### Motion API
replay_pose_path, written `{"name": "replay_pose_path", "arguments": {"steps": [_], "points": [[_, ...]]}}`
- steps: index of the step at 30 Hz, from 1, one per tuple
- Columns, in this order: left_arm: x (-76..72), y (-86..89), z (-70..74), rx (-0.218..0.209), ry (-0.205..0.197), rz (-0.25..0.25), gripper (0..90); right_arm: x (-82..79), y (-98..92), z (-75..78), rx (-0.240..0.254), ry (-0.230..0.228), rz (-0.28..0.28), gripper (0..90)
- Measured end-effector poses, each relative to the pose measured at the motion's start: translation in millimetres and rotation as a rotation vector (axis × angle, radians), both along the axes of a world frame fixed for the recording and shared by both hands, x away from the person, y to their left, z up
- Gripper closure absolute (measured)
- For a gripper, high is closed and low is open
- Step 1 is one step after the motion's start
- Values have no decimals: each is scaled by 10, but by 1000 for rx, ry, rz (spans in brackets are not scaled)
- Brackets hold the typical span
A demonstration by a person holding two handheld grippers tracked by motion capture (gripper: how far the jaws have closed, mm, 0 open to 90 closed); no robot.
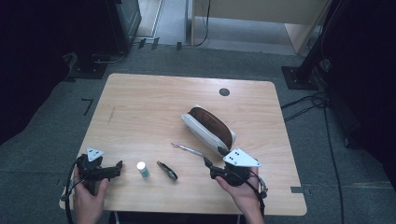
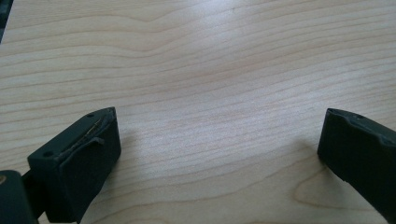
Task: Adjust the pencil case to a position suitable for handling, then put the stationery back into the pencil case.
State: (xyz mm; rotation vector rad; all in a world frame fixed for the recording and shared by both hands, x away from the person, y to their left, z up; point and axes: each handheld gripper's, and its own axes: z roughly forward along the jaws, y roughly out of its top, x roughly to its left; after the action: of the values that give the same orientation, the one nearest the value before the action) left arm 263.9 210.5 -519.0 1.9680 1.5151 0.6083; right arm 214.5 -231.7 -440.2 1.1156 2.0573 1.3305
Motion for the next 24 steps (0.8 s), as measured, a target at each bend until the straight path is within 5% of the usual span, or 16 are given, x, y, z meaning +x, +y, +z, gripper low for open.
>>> {"name": "replay_pose_path", "arguments": {"steps": [24], "points": [[0, 0, 0, 0, 0, 0, 0, -106, 419, -222, 61, 60, 68, 450]]}}
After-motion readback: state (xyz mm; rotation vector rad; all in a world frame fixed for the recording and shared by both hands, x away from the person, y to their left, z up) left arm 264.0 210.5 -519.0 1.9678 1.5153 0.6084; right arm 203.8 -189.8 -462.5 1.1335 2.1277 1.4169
